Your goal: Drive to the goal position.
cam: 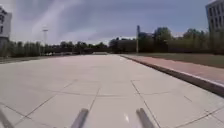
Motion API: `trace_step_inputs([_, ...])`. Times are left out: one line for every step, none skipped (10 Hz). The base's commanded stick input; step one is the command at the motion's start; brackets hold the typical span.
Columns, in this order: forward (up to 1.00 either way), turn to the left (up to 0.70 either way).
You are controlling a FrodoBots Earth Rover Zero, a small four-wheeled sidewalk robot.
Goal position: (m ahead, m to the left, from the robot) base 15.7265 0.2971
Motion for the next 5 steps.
trace_step_inputs([1.0,0.0])
trace_step_inputs([1.0,0.0])
trace_step_inputs([1.0,0.0])
trace_step_inputs([1.0,0.0])
trace_step_inputs([1.0,0.0])
